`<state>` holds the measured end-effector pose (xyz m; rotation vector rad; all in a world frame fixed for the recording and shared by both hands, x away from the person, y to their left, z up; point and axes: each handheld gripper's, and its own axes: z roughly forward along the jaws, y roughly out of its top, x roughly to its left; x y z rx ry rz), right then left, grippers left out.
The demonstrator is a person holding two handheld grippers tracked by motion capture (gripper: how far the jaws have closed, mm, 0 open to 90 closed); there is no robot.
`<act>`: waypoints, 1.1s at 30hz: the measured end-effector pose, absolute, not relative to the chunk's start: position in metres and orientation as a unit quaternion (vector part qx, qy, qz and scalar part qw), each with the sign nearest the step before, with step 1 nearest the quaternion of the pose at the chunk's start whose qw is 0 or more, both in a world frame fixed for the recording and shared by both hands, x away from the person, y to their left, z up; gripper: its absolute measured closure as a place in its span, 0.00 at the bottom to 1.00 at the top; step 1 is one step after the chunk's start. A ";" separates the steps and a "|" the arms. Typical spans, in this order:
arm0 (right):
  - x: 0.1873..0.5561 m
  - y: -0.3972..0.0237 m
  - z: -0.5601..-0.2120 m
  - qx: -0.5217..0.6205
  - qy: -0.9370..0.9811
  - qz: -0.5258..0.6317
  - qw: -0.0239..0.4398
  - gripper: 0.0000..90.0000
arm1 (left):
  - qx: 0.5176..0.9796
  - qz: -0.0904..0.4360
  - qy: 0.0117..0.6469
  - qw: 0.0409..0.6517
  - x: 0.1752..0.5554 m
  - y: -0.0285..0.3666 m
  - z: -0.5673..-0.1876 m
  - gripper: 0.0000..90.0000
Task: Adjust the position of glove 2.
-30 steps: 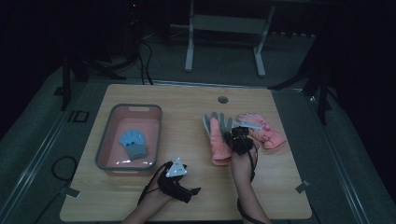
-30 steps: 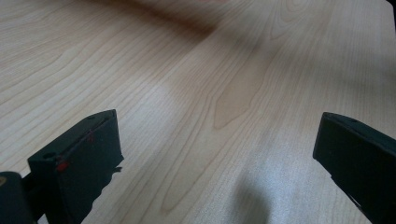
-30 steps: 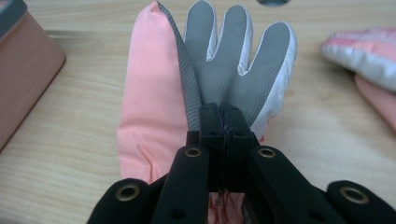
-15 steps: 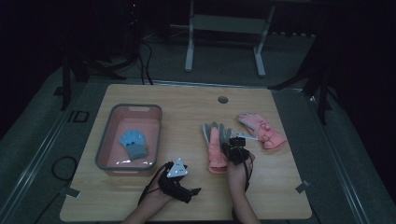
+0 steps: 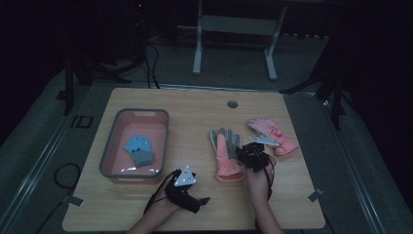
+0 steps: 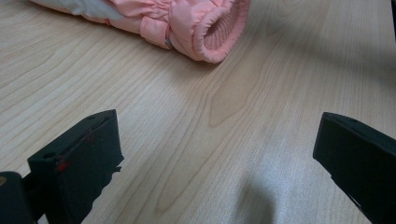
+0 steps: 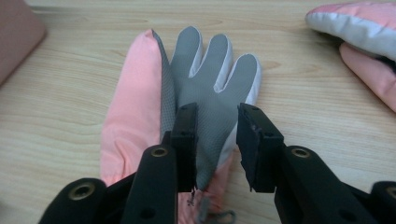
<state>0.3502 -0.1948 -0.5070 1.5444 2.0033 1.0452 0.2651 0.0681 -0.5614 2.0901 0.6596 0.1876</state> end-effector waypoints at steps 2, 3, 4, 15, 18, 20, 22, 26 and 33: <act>0.352 -0.203 -0.503 0.536 0.730 0.372 0.205 0.74 | 0.847 0.075 0.267 0.454 0.265 0.068 -0.562 0.01; 0.353 -0.208 -0.502 0.528 0.737 0.373 0.199 0.74 | 0.847 0.076 0.267 0.454 0.265 0.068 -0.562 0.01; 0.353 -0.208 -0.502 0.528 0.737 0.373 0.199 0.74 | 0.847 0.076 0.267 0.454 0.265 0.068 -0.562 0.01; 0.371 -0.273 -0.477 0.440 0.777 0.391 0.223 0.73 | 0.844 0.075 0.270 0.458 0.266 0.068 -0.562 0.01; 0.376 -0.284 -0.474 0.429 0.781 0.386 0.237 0.73 | 0.844 0.074 0.269 0.458 0.266 0.068 -0.562 0.01; 0.389 -0.303 -0.470 0.425 0.784 0.386 0.236 0.71 | 0.845 0.073 0.271 0.456 0.266 0.068 -0.562 0.01; 0.399 -0.315 -0.467 0.426 0.785 0.383 0.235 0.68 | 0.845 0.073 0.271 0.456 0.266 0.068 -0.562 0.01; 0.419 -0.336 -0.466 0.442 0.785 0.376 0.218 0.67 | 0.844 0.073 0.270 0.457 0.265 0.068 -0.562 0.01; 0.447 -0.347 -0.484 0.450 0.794 0.362 0.188 0.60 | 0.844 0.072 0.271 0.458 0.266 0.068 -0.563 0.01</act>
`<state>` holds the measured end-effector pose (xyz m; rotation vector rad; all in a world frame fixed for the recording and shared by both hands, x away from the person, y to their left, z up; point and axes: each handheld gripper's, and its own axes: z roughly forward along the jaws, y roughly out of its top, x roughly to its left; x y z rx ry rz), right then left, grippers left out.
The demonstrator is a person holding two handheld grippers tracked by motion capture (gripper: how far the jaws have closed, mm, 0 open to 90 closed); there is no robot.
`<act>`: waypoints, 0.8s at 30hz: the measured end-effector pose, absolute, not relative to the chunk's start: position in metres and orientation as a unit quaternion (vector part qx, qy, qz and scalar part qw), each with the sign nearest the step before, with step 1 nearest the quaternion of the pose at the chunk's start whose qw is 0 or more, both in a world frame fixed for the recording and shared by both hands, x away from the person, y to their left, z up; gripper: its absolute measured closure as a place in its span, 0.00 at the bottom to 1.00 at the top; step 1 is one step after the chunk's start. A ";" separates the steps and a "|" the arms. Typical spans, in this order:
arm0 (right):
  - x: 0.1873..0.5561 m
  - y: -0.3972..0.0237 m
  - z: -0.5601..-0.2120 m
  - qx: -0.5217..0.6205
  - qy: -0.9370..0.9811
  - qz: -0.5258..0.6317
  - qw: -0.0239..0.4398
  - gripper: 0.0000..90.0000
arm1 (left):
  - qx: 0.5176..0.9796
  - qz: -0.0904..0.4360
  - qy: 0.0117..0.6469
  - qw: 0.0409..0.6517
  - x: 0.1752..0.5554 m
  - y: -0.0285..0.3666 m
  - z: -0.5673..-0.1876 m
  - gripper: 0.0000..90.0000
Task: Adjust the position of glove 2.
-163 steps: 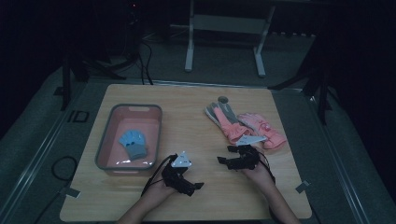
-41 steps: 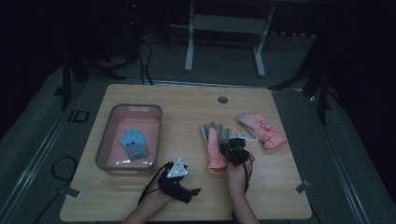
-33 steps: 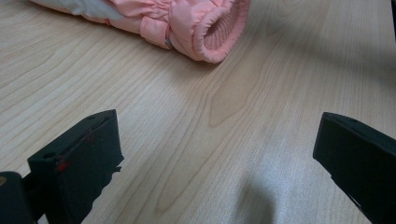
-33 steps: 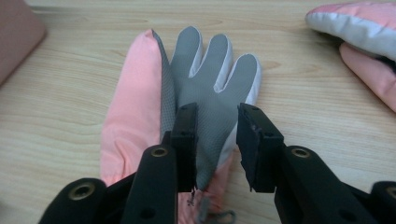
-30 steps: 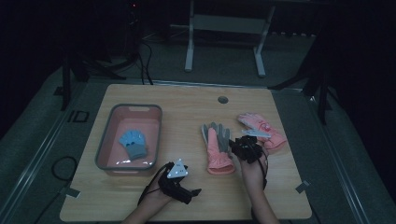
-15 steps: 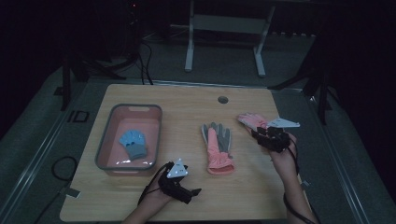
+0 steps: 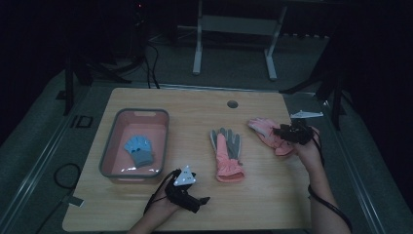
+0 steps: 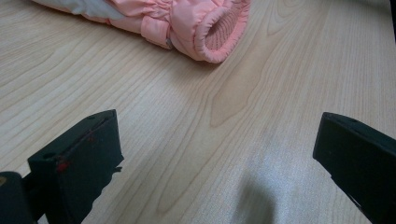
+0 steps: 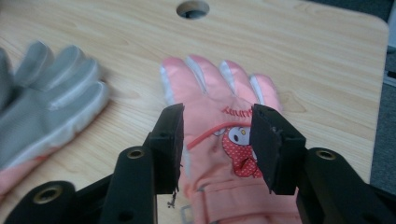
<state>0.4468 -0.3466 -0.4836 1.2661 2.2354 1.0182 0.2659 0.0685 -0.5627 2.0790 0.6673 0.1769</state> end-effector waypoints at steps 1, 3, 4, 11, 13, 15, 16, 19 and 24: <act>0.450 -0.347 -0.488 0.451 0.797 0.356 0.187 0.60 | 0.844 0.071 0.271 0.458 0.266 0.068 -0.563 0.01; 0.456 -0.348 -0.495 0.453 0.799 0.352 0.181 0.60 | 0.845 0.071 0.270 0.457 0.266 0.068 -0.563 0.01; 0.460 -0.348 -0.499 0.456 0.802 0.342 0.181 0.60 | 0.845 0.071 0.271 0.457 0.266 0.068 -0.563 0.01; 0.478 -0.346 -0.522 0.465 0.820 0.294 0.156 0.70 | 0.844 0.068 0.272 0.457 0.267 0.069 -0.563 0.01; 0.480 -0.345 -0.523 0.463 0.824 0.292 0.146 0.79 | 0.845 0.068 0.272 0.456 0.267 0.069 -0.563 0.01; 0.480 -0.342 -0.523 0.461 0.827 0.288 0.144 0.89 | 0.846 0.069 0.271 0.455 0.267 0.069 -0.563 0.01; 0.479 -0.340 -0.523 0.461 0.827 0.286 0.149 0.92 | 0.846 0.070 0.271 0.454 0.266 0.068 -0.563 0.01; 0.475 -0.337 -0.523 0.476 0.815 0.289 0.158 0.98 | 0.846 0.070 0.271 0.455 0.266 0.068 -0.563 0.01; 0.459 -0.336 -0.511 0.523 0.773 0.318 0.169 1.00 | 0.843 0.067 0.272 0.459 0.267 0.070 -0.563 0.01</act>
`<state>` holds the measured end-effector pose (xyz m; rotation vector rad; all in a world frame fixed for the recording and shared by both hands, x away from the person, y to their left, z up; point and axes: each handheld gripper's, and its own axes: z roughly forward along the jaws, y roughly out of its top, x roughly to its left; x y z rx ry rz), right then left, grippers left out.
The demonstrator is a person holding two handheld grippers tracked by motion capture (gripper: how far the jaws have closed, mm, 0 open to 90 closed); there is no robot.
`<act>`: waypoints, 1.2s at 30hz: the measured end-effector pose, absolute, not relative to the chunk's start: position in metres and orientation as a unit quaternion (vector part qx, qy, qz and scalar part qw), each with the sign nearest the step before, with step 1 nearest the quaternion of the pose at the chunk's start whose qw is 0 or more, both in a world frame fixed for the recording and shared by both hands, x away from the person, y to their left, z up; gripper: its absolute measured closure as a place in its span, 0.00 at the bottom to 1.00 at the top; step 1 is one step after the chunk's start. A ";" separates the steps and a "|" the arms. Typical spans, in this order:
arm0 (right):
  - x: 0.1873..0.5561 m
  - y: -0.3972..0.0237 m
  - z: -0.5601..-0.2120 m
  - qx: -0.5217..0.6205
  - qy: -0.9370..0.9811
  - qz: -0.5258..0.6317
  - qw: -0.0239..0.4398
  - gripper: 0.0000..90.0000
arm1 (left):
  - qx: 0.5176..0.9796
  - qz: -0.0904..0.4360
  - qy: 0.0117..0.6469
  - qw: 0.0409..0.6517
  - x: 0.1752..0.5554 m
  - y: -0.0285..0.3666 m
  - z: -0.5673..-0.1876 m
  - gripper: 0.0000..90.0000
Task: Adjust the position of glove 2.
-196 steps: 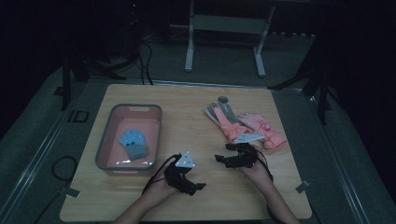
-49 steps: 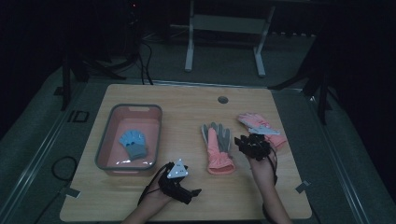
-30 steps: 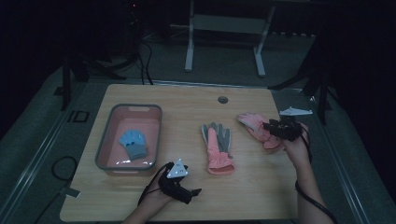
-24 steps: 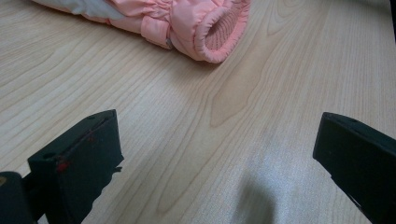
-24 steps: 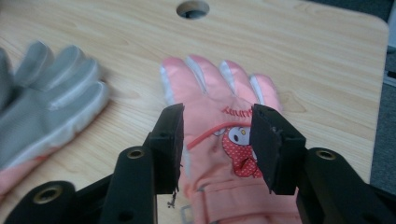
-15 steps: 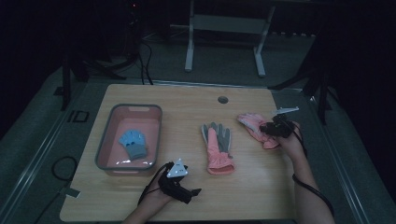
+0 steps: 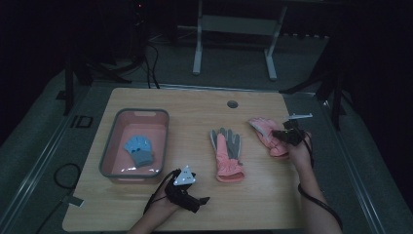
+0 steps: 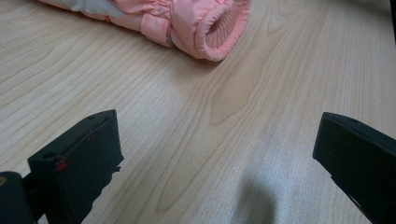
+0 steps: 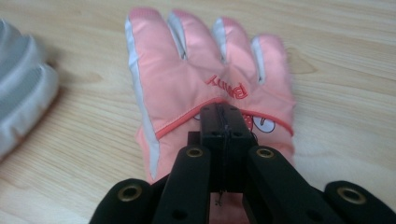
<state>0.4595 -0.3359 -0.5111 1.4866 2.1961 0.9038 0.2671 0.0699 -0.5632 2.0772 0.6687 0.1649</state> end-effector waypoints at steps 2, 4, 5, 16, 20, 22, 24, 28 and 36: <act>0.454 -0.334 -0.506 0.535 0.764 0.319 0.172 1.00 | 0.843 0.067 0.271 0.459 0.267 0.070 -0.563 0.01; 0.445 -0.331 -0.497 0.549 0.750 0.322 0.181 1.00 | 0.844 0.068 0.272 0.458 0.267 0.070 -0.563 0.01; 0.442 -0.331 -0.493 0.551 0.746 0.324 0.185 1.00 | 0.844 0.068 0.271 0.458 0.267 0.069 -0.563 0.01; 0.401 -0.318 -0.449 0.593 0.699 0.332 0.222 1.00 | 0.844 0.070 0.267 0.459 0.266 0.069 -0.563 0.01; 0.388 -0.317 -0.446 0.601 0.691 0.329 0.231 1.00 | 0.847 0.072 0.263 0.457 0.266 0.067 -0.563 0.01; 0.380 -0.318 -0.447 0.609 0.681 0.335 0.232 1.00 | 0.846 0.072 0.264 0.458 0.266 0.067 -0.563 0.01; 0.373 -0.319 -0.449 0.612 0.675 0.341 0.232 1.00 | 0.844 0.071 0.267 0.460 0.266 0.068 -0.563 0.01; 0.363 -0.315 -0.454 0.614 0.674 0.337 0.237 1.00 | 0.843 0.074 0.270 0.460 0.264 0.070 -0.563 0.01; 0.358 -0.308 -0.478 0.622 0.671 0.330 0.232 1.00 | 0.845 0.075 0.267 0.457 0.263 0.068 -0.563 0.01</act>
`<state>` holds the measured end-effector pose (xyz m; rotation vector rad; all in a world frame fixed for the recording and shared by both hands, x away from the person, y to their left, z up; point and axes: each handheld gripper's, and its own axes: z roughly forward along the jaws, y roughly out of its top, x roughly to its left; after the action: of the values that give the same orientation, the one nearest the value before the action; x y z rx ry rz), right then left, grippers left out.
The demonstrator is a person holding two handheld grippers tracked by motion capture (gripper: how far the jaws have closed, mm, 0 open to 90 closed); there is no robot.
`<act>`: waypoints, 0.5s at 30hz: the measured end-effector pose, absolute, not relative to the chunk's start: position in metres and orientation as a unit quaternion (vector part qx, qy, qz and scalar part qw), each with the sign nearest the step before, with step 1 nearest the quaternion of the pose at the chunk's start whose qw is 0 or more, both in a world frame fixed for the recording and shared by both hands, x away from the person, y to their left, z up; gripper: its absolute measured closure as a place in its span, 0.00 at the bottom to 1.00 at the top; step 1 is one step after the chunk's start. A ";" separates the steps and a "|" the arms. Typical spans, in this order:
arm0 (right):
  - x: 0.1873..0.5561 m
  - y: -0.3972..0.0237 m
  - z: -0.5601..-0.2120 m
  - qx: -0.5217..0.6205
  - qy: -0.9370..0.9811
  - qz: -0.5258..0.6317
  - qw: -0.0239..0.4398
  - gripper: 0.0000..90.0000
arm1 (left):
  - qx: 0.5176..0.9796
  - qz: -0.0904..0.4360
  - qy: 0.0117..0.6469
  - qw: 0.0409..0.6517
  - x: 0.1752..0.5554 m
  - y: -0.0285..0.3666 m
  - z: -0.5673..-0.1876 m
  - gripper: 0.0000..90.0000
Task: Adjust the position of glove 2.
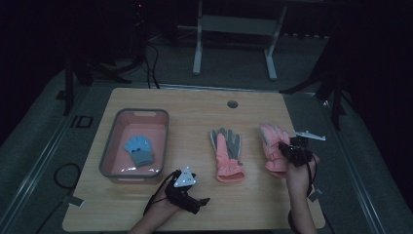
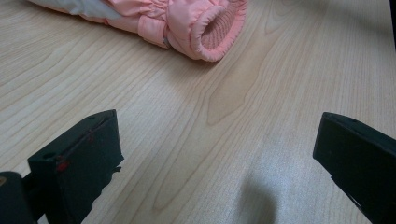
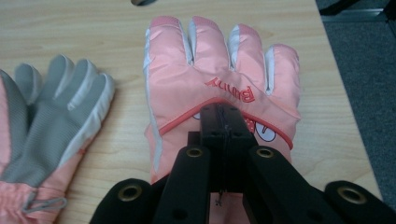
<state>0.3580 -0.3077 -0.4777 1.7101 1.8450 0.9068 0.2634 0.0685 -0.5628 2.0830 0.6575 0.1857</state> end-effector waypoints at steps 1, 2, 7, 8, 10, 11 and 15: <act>0.359 -0.307 -0.480 0.622 0.672 0.326 0.233 1.00 | 0.845 0.075 0.267 0.457 0.264 0.069 -0.563 0.01; 0.359 -0.308 -0.482 0.624 0.672 0.324 0.232 1.00 | 0.845 0.076 0.267 0.456 0.264 0.069 -0.563 0.01; 0.361 -0.307 -0.498 0.627 0.677 0.311 0.229 1.00 | 0.848 0.076 0.264 0.454 0.263 0.068 -0.563 0.01; 0.362 -0.307 -0.503 0.629 0.678 0.306 0.226 1.00 | 0.848 0.077 0.263 0.453 0.263 0.068 -0.563 0.01; 0.363 -0.308 -0.511 0.631 0.679 0.302 0.222 1.00 | 0.848 0.076 0.263 0.453 0.263 0.068 -0.563 0.01; 0.363 -0.309 -0.514 0.632 0.678 0.303 0.221 0.99 | 0.848 0.076 0.264 0.453 0.263 0.068 -0.563 0.01; 0.364 -0.310 -0.518 0.627 0.684 0.304 0.216 0.99 | 0.849 0.076 0.264 0.452 0.264 0.068 -0.563 0.01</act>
<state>0.3645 -0.3096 -0.5178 1.7382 1.8941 0.8421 0.2637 0.0677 -0.5634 2.0966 0.6513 0.1870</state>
